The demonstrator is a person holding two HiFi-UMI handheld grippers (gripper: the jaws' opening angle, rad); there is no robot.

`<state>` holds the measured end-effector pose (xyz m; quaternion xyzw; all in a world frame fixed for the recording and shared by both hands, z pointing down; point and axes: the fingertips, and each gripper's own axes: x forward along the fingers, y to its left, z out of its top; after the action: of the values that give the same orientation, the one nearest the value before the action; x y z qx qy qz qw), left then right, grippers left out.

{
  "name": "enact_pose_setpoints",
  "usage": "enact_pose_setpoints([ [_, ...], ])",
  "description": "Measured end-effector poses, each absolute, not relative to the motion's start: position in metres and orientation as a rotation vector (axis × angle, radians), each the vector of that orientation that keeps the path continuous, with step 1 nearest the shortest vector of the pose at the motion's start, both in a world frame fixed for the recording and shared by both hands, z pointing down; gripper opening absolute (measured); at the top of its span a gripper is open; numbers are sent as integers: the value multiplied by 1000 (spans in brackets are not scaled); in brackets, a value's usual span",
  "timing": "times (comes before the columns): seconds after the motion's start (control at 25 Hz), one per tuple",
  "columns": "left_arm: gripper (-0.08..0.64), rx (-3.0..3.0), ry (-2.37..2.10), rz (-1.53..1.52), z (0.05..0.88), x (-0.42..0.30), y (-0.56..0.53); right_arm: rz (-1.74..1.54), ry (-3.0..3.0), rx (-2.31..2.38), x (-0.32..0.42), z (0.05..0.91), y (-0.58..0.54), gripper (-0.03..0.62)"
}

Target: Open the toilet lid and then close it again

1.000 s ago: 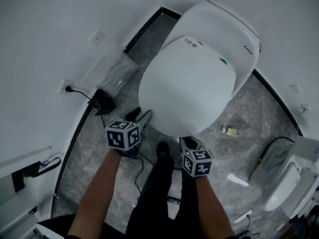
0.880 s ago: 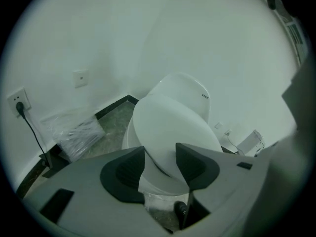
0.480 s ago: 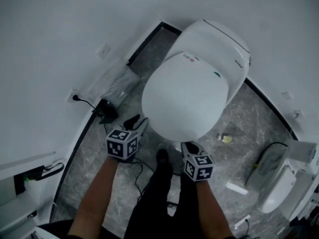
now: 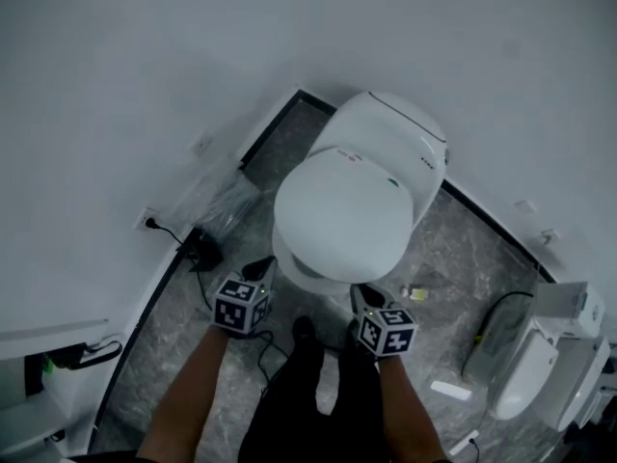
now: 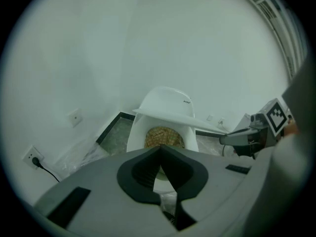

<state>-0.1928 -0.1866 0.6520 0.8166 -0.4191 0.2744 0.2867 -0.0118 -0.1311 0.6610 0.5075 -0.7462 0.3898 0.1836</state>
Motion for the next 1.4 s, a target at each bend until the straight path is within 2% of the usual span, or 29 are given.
enact_pose_setpoints([
  [0.68,9,2283,-1112,624,587,-119,-213,968,-2189,1512,37,586,-176,11],
  [1.4,9,2239,-1240,571,541,-41,-257,831,-2291,1521,123,520,-285,11],
])
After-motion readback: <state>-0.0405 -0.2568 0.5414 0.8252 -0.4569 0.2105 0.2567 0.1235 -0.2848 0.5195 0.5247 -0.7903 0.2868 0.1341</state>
